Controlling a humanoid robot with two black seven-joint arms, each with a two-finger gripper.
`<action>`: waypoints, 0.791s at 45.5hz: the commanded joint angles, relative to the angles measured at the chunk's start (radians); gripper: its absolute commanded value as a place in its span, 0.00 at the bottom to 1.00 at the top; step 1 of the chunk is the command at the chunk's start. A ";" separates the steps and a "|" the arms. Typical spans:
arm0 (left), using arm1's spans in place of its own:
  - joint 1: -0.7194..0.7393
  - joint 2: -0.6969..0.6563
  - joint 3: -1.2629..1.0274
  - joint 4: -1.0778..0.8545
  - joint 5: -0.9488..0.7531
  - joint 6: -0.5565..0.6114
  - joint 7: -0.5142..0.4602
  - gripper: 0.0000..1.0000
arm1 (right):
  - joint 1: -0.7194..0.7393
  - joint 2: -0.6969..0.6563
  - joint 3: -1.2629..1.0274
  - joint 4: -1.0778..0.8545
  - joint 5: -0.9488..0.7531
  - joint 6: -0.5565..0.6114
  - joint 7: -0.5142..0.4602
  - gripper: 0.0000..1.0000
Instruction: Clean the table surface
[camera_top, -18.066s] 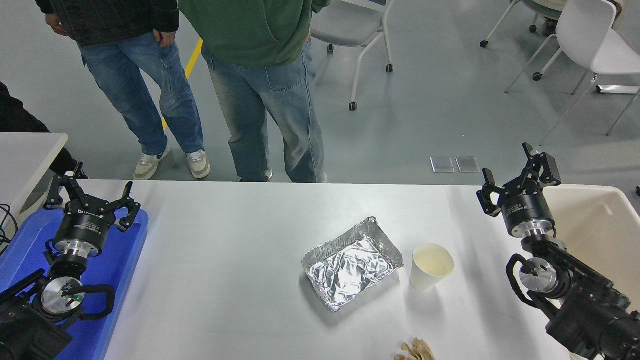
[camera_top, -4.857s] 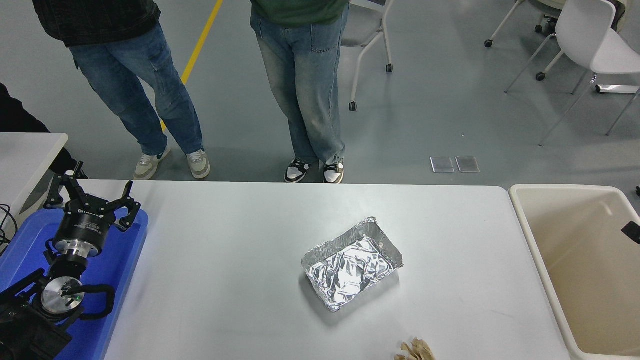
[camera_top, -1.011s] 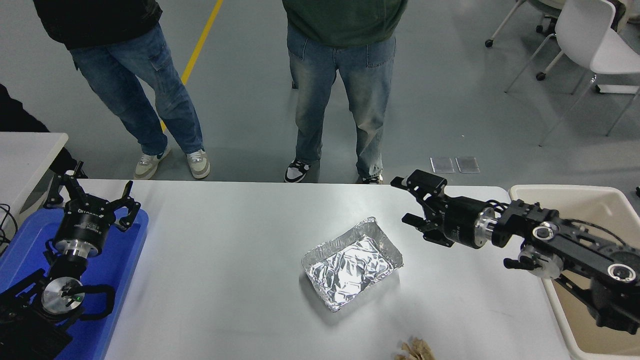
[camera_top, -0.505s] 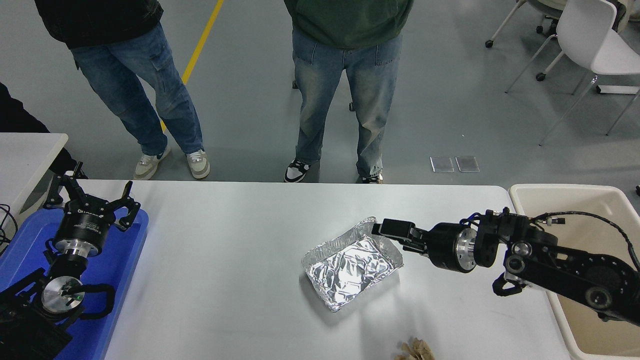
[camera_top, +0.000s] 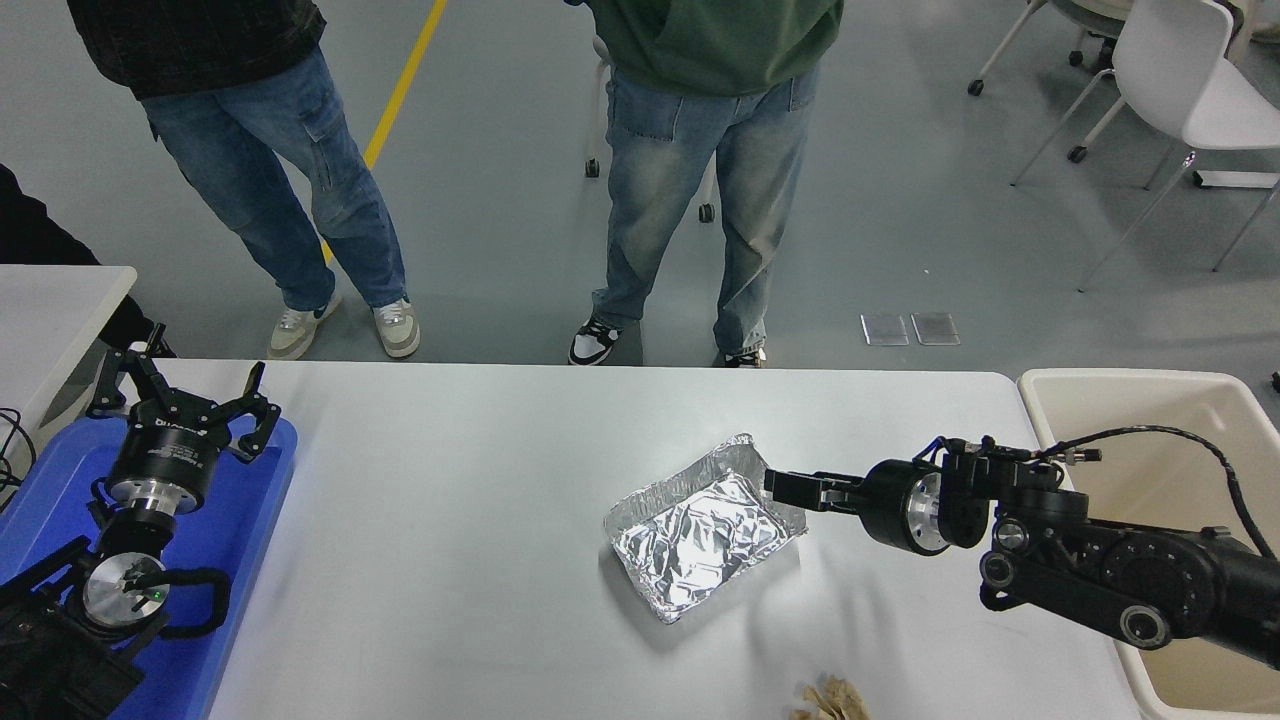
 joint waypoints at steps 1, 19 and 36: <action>0.000 0.001 0.000 0.000 0.000 0.000 0.000 1.00 | 0.005 0.119 -0.093 -0.169 -0.021 -0.114 0.032 1.00; 0.000 0.001 0.000 0.000 0.000 0.000 0.000 1.00 | 0.008 0.156 -0.106 -0.271 -0.004 -0.134 0.107 1.00; 0.000 0.001 0.000 0.000 0.000 0.000 0.000 1.00 | -0.010 0.182 -0.142 -0.303 -0.007 -0.143 0.162 0.99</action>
